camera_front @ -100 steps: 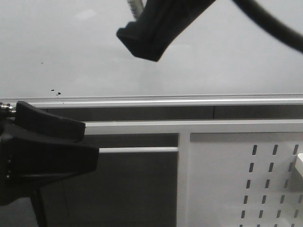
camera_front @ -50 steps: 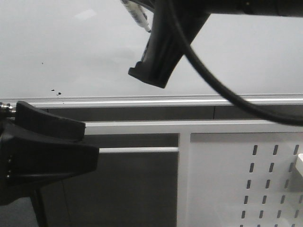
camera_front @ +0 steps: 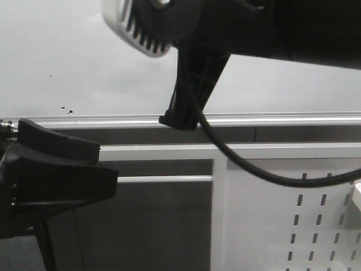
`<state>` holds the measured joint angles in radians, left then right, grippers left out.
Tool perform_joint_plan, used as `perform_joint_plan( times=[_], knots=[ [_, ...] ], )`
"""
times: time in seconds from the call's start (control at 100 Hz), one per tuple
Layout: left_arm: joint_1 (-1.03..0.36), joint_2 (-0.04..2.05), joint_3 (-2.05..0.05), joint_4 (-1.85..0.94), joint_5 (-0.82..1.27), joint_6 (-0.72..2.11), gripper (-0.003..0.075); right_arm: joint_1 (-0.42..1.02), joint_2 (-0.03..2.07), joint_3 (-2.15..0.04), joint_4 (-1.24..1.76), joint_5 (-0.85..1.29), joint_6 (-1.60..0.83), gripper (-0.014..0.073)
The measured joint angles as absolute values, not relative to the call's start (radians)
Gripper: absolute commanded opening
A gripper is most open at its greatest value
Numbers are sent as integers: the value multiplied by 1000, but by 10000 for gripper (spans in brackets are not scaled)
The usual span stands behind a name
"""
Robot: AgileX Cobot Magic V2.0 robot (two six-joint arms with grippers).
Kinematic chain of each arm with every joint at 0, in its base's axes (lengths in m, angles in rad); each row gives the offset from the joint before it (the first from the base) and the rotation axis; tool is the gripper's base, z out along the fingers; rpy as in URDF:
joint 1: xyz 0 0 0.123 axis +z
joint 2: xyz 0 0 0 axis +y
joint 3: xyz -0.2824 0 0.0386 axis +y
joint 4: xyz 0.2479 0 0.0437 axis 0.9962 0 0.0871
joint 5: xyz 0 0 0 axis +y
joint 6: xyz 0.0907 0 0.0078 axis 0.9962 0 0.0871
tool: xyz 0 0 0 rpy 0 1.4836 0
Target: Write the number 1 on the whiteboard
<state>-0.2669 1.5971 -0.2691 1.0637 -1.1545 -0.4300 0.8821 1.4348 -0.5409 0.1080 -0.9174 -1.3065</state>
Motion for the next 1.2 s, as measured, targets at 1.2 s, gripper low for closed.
perform_joint_plan(
  times=[1.2],
  knots=[
    [-267, 1597, -269, 1057, -1154, -430, 545, 850, 1582, -579, 45, -1062, -1470, -70]
  ],
)
